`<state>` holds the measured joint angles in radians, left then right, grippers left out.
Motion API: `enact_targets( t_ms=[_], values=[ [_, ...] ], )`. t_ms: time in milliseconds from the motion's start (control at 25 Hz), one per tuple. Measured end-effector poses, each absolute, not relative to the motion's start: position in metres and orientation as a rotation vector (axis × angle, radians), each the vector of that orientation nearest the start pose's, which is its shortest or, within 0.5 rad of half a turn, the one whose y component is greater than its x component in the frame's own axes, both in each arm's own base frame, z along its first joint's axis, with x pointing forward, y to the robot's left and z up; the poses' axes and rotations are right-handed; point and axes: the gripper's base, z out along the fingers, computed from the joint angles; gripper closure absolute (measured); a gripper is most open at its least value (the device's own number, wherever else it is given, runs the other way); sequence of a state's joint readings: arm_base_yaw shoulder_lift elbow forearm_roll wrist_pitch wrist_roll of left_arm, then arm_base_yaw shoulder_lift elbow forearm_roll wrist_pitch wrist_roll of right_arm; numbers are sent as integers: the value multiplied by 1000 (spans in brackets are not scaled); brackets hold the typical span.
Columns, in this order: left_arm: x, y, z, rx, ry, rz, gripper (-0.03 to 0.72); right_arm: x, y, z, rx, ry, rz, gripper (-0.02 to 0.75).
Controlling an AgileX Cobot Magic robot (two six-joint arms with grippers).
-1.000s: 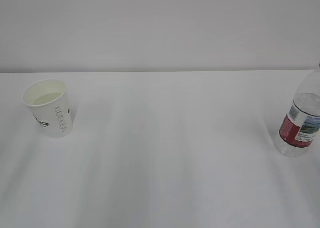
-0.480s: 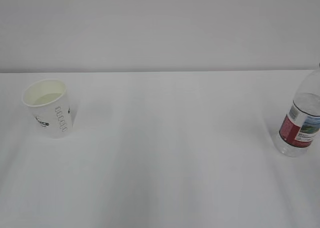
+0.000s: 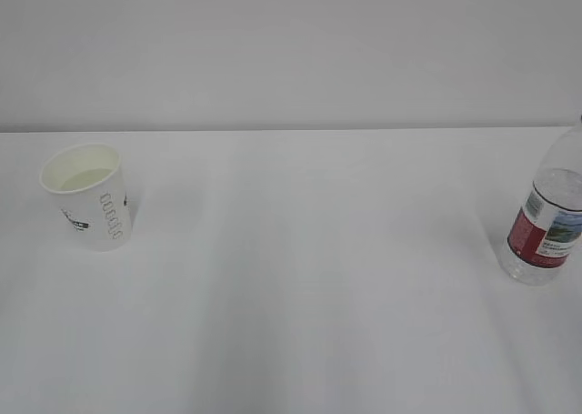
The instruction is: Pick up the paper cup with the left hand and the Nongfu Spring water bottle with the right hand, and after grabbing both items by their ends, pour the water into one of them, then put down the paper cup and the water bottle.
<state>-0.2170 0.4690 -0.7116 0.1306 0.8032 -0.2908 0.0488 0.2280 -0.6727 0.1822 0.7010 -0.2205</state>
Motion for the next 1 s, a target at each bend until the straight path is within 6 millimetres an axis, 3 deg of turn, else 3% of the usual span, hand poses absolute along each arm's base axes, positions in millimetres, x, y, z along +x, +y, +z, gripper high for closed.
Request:
enact_targets(
  t_ms=[200,480,800,1000],
  values=[
    [55,-3,346,0,2037,-131,150,8,11,371,-228,1742,47,145],
    [19,6,344,48,1972,-101,154,-8,6,378,-256,1832,-20,145],
    [-6,12,330,91,2066,-52,154,-22,4,368,-274,1946,-45,145],
    [-15,11,322,112,2151,-71,154,-41,0,360,-270,1960,-87,145]
  ],
)
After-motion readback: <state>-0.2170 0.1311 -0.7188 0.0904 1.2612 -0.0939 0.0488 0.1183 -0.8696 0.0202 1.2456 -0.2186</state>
